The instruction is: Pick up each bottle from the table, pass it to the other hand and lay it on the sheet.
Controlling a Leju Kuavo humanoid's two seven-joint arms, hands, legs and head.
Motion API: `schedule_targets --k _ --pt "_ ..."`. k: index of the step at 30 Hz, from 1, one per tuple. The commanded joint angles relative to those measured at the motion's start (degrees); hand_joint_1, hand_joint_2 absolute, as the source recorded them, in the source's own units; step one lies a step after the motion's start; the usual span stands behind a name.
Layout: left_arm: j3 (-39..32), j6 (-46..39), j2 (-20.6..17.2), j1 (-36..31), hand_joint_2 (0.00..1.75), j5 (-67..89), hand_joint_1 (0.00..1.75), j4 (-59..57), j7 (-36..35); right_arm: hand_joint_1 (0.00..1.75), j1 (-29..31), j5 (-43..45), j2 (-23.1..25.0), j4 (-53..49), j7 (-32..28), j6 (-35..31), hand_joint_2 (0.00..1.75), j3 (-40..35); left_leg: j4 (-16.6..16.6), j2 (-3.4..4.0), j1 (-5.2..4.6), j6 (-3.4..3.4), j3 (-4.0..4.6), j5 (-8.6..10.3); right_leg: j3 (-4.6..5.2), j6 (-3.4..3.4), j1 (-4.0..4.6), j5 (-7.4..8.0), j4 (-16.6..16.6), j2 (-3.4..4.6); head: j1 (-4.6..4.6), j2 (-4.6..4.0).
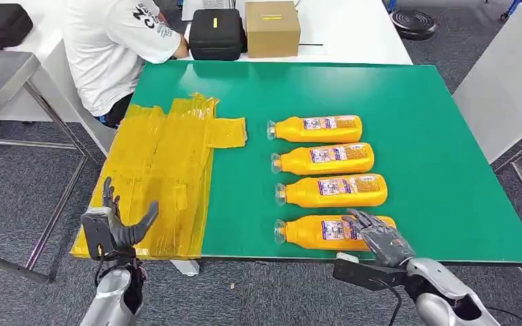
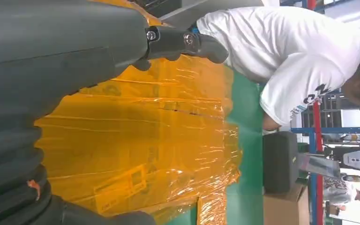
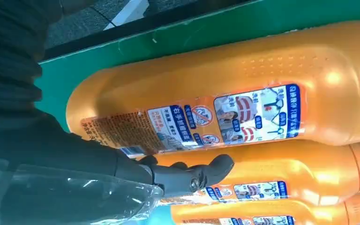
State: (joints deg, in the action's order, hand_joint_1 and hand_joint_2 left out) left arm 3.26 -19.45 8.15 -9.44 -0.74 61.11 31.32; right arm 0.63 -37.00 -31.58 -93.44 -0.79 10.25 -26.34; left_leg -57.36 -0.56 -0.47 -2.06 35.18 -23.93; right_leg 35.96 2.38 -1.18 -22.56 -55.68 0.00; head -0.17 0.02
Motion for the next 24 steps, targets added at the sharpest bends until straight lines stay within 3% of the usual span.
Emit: schedule_targets --k 1,24 --pt "0.0 0.3 0.0 -2.7 1.75 -0.4 0.00 -5.0 0.0 0.00 1.1 -0.3 1.8 3.2 0.7 0.4 1.75 1.0 0.0 0.02 0.09 0.13 -0.31 -0.13 -0.34 -0.12 0.10 -0.12 0.1 -0.02 0.00 0.00" --pt "-0.6 0.3 0.2 -3.2 1.75 -0.5 0.00 -6.1 0.4 0.00 8.0 0.4 4.3 12.9 0.7 1.1 1.75 0.9 0.0 0.10 0.07 0.09 -0.21 -0.08 -0.22 -0.09 0.08 -0.04 0.1 0.07 0.00 0.00"
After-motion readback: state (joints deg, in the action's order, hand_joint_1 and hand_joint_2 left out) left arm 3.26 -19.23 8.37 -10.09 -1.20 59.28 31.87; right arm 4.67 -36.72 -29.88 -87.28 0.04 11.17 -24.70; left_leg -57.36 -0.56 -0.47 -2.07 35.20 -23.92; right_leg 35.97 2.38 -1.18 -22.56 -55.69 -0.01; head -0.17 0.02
